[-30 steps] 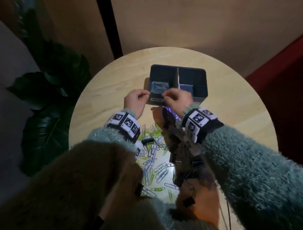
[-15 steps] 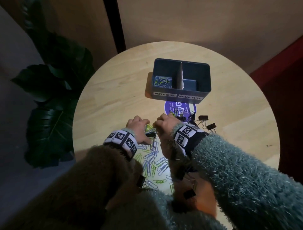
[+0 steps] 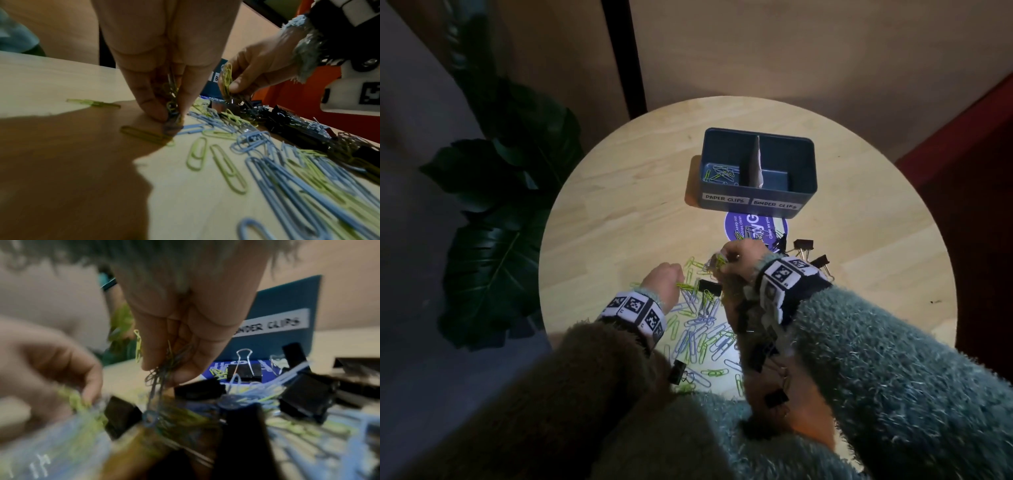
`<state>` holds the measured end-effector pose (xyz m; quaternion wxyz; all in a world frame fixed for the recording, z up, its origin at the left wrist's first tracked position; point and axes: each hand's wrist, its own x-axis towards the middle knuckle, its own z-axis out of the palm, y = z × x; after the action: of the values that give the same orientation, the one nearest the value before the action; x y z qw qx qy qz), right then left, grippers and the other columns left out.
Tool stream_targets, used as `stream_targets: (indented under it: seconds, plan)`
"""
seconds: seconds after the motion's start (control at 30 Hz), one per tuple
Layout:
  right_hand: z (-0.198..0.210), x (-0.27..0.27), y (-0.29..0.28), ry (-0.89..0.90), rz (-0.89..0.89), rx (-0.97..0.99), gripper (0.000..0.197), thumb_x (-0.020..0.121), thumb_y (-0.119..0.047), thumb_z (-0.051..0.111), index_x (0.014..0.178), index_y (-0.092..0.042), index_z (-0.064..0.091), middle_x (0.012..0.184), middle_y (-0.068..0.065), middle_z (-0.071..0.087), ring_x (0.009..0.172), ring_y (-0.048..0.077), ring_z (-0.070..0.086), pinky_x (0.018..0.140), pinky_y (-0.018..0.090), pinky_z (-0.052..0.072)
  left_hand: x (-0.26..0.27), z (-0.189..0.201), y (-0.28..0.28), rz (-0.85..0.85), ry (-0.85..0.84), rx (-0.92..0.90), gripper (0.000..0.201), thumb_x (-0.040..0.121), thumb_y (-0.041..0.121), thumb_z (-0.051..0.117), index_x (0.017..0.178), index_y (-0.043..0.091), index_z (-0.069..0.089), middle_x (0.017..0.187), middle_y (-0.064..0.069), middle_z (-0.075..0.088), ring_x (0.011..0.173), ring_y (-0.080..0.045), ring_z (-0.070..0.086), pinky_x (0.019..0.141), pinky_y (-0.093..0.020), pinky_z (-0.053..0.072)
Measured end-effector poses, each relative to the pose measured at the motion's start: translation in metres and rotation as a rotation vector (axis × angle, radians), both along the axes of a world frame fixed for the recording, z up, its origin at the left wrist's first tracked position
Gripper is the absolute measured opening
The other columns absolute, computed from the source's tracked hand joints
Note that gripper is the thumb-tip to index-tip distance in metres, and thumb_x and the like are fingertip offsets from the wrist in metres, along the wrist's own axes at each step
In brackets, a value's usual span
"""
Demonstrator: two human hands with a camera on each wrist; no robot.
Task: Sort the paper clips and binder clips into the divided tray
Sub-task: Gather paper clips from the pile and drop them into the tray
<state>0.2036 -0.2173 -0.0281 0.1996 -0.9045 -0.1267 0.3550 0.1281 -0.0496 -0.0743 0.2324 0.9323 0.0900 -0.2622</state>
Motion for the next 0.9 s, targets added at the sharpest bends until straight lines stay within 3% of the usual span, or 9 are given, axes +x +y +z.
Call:
stream_targets:
  seconds: [0.07, 0.17, 0.27, 0.37, 0.47, 0.6, 0.77, 0.83, 0.9]
  plan:
    - [-0.001, 0.001, -0.006, 0.101, -0.156, 0.136, 0.030, 0.084, -0.018, 0.068, 0.114, -0.017, 0.063, 0.112, 0.004, 0.066, 0.103, 0.020, 0.061, 0.095, 0.035, 0.046, 0.002, 0.003, 0.003, 0.049, -0.011, -0.015, 0.028, 0.088, -0.005, 0.045, 0.106, 0.009, 0.061, 0.114, -0.011, 0.060, 0.105, -0.028, 0.056, 0.082, -0.027, 0.041]
    - [0.004, 0.002, -0.014, 0.314, -0.348, 0.366, 0.014, 0.084, -0.010, 0.066, 0.097, -0.012, 0.064, 0.085, 0.003, 0.066, 0.072, 0.014, 0.063, 0.072, 0.029, 0.053, 0.004, 0.003, 0.008, 0.135, -0.003, -0.074, 0.026, 0.087, -0.005, 0.047, 0.089, 0.016, 0.062, 0.114, -0.009, 0.064, 0.103, -0.026, 0.060, 0.085, -0.027, 0.045]
    - [0.006, 0.005, -0.021, 0.412, -0.446, 0.535, 0.013, 0.084, 0.000, 0.064, 0.076, -0.008, 0.059, 0.062, 0.005, 0.067, 0.048, 0.011, 0.060, 0.053, 0.022, 0.054, 0.004, 0.004, 0.011, 0.248, -0.039, -0.161, 0.033, 0.084, -0.005, 0.054, 0.070, 0.025, 0.054, 0.100, -0.005, 0.063, 0.080, -0.022, 0.060, 0.068, -0.024, 0.045]
    - [0.011, 0.011, -0.025, 0.493, -0.543, 0.673, 0.010, 0.086, 0.005, 0.059, 0.079, -0.003, 0.058, 0.057, 0.005, 0.068, 0.043, 0.009, 0.062, 0.044, 0.016, 0.051, 0.011, 0.016, 0.011, 0.376, -0.072, -0.347, 0.029, 0.084, -0.008, 0.057, 0.071, 0.019, 0.056, 0.081, -0.005, 0.059, 0.052, -0.017, 0.053, 0.051, -0.030, 0.048]
    - [0.020, 0.024, -0.024, 0.504, -0.604, 0.811, 0.007, 0.083, 0.006, 0.060, 0.081, 0.000, 0.062, 0.067, 0.011, 0.069, 0.051, 0.014, 0.064, 0.046, 0.016, 0.052, 0.028, 0.035, 0.011, 0.426, -0.115, -0.487, 0.028, 0.084, -0.009, 0.057, 0.073, 0.016, 0.058, 0.073, -0.006, 0.060, 0.050, -0.018, 0.054, 0.063, -0.044, 0.056]
    - [0.039, 0.054, -0.015, 0.338, -0.672, 0.906, 0.012, 0.081, 0.005, 0.062, 0.079, -0.006, 0.065, 0.068, 0.007, 0.071, 0.060, 0.015, 0.066, 0.055, 0.017, 0.056, 0.067, 0.074, 0.005, 0.416, -0.250, -0.530, 0.016, 0.086, -0.002, 0.060, 0.082, 0.014, 0.060, 0.085, -0.003, 0.062, 0.058, -0.012, 0.057, 0.051, -0.022, 0.053]
    - [0.066, 0.100, 0.002, -0.018, -0.733, 0.791, 0.013, 0.084, -0.001, 0.064, 0.077, -0.012, 0.062, 0.077, 0.005, 0.066, 0.078, 0.023, 0.066, 0.078, 0.033, 0.057, 0.128, 0.118, -0.016, 0.404, -0.509, -0.484, 0.015, 0.086, 0.003, 0.061, 0.100, 0.007, 0.064, 0.101, -0.005, 0.063, 0.078, -0.015, 0.059, 0.070, -0.022, 0.050]
    - [0.070, 0.111, 0.011, -0.143, -0.689, 0.695, 0.007, 0.084, -0.004, 0.065, 0.087, -0.010, 0.066, 0.079, 0.002, 0.065, 0.080, 0.022, 0.064, 0.079, 0.033, 0.057, 0.144, 0.123, -0.024, 0.342, -0.549, -0.390, 0.024, 0.087, 0.006, 0.062, 0.110, 0.008, 0.064, 0.114, -0.006, 0.065, 0.098, -0.018, 0.061, 0.083, -0.022, 0.044]
    - [0.069, 0.117, 0.015, -0.168, -0.568, 0.537, 0.031, 0.083, -0.008, 0.067, 0.114, -0.006, 0.064, 0.095, 0.002, 0.066, 0.088, 0.020, 0.064, 0.082, 0.031, 0.055, 0.151, 0.121, -0.031, 0.226, -0.490, -0.311, 0.035, 0.088, 0.008, 0.061, 0.123, 0.011, 0.060, 0.125, -0.005, 0.063, 0.113, -0.020, 0.058, 0.091, -0.021, 0.040]
